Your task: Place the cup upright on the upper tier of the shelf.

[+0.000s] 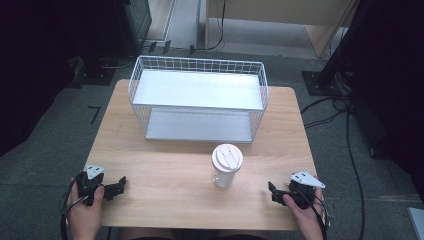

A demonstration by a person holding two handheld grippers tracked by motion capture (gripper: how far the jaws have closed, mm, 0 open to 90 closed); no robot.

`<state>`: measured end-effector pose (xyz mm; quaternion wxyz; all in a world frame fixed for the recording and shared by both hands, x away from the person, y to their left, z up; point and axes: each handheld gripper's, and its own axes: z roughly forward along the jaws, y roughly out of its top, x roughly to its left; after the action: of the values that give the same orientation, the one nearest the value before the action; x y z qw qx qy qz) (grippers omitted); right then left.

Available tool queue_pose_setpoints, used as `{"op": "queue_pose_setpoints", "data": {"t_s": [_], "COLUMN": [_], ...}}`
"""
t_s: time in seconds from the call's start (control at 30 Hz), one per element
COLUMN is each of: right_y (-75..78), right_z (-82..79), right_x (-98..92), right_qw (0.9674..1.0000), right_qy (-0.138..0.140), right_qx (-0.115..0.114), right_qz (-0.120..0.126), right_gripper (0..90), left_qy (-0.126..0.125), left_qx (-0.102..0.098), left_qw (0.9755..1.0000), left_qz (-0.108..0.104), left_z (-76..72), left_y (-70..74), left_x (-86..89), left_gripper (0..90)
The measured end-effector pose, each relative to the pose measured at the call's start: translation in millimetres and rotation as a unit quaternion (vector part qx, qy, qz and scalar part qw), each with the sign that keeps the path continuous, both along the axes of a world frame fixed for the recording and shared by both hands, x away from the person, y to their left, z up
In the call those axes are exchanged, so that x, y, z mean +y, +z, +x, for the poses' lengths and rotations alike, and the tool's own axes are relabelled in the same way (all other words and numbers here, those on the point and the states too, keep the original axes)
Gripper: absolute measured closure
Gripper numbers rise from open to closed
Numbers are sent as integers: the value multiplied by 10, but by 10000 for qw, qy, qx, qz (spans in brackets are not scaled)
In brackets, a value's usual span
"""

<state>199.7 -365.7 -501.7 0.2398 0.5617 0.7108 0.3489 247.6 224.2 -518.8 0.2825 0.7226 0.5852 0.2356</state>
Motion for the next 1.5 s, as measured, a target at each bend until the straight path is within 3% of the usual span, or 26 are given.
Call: {"op": "queue_pose_setpoints", "data": {"t_s": [0.2,0.43,0.5,0.97,1.5], "right_y": [68,160,185,294,413], "right_z": [8,-7,-4,17,68], "right_x": [164,382,513,951,1290], "right_qw": [9996,9987,9984,9932,9891], "right_qy": [212,471,539,1113,1231], "right_qx": [-1,-117,-176,-305,-622], "right_qz": [196,123,-37,131,521], "right_gripper": [51,51,51,51,58], "left_qy": [0,-4,-2,3,-3], "left_qx": [1,0,-1,-6,-1], "left_qw": [10000,10000,10000,10000,10000], "left_qz": [-1,3,2,0,3], "left_z": [0,0,0,0,0], "left_y": [0,0,0,-1,0], "left_x": [0,2,1,0,1], "left_gripper": [0,0,0,0,0]}}
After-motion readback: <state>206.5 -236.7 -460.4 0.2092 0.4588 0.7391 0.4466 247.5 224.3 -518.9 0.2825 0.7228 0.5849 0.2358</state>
